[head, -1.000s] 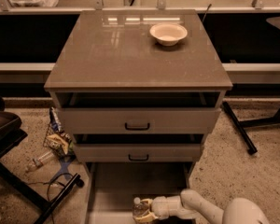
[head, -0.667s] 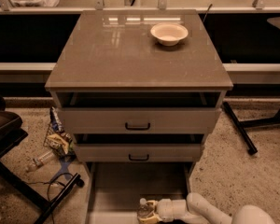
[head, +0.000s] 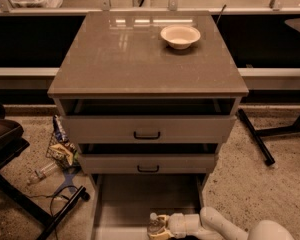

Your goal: Place water bottle into bottom drawer

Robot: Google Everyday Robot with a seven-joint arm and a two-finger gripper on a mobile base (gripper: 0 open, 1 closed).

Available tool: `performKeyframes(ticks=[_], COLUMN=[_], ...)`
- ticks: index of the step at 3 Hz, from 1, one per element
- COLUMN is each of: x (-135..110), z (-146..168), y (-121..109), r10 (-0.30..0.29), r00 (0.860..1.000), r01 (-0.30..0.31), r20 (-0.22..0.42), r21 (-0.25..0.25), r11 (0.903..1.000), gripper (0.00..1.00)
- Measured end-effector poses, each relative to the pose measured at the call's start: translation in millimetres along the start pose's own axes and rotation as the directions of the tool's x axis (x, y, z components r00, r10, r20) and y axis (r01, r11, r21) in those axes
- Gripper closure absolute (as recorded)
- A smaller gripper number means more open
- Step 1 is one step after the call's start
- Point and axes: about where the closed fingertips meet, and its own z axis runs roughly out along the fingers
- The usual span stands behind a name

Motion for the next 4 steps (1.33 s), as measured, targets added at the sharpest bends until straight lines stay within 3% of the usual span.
performKeyframes(ticks=[2,3,4], x=[-0.2,-0.1,0.0], z=[1.8,3.0,3.1], y=[1.1,1.8,1.8], r10=[0.001,0.002,0.002], r00=[1.000,1.000,1.000], r01=[-0.001,-0.002,-0.002], r20=[0.001,0.002,0.002], r21=[-0.003,-0.005,-0.006], r11=[1.0000,1.0000,1.0000], gripper=[0.12,0.00,0.00])
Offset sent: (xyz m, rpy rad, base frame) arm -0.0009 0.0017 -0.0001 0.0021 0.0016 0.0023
